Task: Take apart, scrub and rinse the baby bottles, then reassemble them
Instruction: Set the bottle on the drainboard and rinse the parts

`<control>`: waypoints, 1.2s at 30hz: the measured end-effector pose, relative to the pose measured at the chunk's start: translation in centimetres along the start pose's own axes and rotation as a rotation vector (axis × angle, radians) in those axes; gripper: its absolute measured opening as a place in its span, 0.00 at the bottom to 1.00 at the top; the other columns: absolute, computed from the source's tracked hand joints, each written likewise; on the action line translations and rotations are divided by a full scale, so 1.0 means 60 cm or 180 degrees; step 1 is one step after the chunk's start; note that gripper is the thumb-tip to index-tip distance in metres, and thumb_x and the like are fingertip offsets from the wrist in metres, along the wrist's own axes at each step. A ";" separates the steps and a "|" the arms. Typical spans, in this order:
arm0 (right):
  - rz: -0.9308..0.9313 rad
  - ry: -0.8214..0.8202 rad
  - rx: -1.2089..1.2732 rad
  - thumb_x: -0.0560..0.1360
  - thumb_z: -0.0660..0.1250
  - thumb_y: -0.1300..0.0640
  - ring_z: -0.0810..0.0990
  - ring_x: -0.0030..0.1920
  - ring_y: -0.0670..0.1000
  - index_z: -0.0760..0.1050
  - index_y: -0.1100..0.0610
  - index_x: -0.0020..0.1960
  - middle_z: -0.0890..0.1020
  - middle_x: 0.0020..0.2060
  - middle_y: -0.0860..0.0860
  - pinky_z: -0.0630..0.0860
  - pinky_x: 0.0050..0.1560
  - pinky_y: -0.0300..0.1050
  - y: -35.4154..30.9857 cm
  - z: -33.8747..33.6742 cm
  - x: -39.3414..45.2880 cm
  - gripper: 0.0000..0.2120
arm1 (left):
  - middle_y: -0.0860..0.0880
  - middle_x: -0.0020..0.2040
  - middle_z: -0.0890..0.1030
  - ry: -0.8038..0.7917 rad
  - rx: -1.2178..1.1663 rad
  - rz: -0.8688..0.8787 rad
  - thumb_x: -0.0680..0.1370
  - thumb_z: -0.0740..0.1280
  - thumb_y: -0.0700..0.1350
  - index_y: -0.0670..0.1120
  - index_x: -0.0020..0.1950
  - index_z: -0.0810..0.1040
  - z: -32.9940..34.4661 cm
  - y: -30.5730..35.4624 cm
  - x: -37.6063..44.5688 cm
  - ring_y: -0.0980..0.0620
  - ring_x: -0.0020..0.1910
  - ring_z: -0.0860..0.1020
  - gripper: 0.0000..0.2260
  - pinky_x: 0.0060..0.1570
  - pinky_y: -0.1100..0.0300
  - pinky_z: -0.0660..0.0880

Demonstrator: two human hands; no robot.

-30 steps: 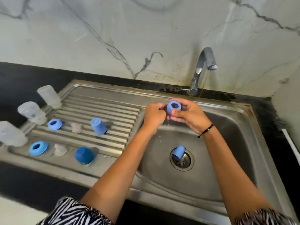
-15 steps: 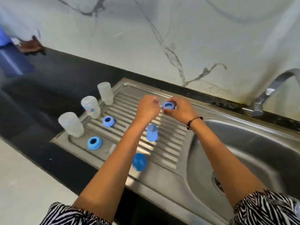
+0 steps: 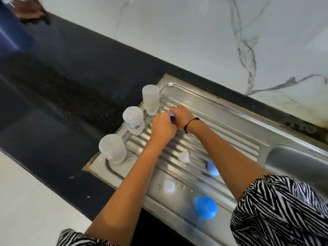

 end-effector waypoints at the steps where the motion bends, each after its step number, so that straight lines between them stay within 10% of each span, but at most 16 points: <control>1: 0.0045 -0.0035 -0.0035 0.75 0.65 0.56 0.75 0.55 0.60 0.72 0.59 0.61 0.73 0.57 0.60 0.72 0.57 0.51 0.001 0.003 0.002 0.16 | 0.38 0.54 0.79 -0.0022 0.0014 0.0014 0.75 0.59 0.33 0.35 0.55 0.76 0.002 -0.002 0.004 0.40 0.54 0.76 0.11 0.44 0.58 0.67; 8: 0.0376 0.0077 0.0282 0.73 0.70 0.56 0.73 0.59 0.61 0.64 0.55 0.69 0.66 0.64 0.60 0.71 0.62 0.52 0.028 -0.029 -0.028 0.28 | 0.40 0.50 0.78 0.0036 -0.0029 0.0225 0.75 0.60 0.32 0.36 0.52 0.76 0.003 0.024 0.003 0.42 0.52 0.75 0.09 0.42 0.58 0.66; 22: 0.1018 0.1167 0.1294 0.74 0.67 0.61 0.71 0.58 0.51 0.71 0.57 0.64 0.73 0.58 0.55 0.62 0.50 0.35 0.270 -0.058 -0.428 0.19 | 0.43 0.61 0.78 -0.0493 -0.0449 0.1296 0.74 0.58 0.30 0.40 0.66 0.74 0.159 0.267 -0.205 0.45 0.62 0.75 0.21 0.62 0.57 0.70; 32: 0.1858 0.0152 0.1042 0.75 0.63 0.62 0.76 0.50 0.59 0.77 0.62 0.50 0.79 0.54 0.61 0.71 0.42 0.43 0.547 0.123 -0.655 0.07 | 0.39 0.43 0.78 -0.1664 -0.0475 0.0714 0.71 0.61 0.44 0.33 0.51 0.80 0.531 0.338 -0.369 0.49 0.46 0.76 0.17 0.42 0.55 0.70; 36: 0.2073 -0.0165 0.0878 0.77 0.61 0.58 0.77 0.54 0.62 0.77 0.64 0.55 0.79 0.56 0.63 0.72 0.45 0.46 0.594 0.170 -0.665 0.13 | 0.40 0.42 0.74 -0.1818 -0.0420 0.0410 0.76 0.62 0.32 0.29 0.51 0.79 0.620 0.329 -0.379 0.49 0.44 0.71 0.09 0.39 0.58 0.63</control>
Point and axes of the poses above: each hand's wrist, its own x-axis towards the middle knuckle, its own z-axis out of the palm, y = z × x, the point moved 3 cm from there along x, towards the middle knuckle
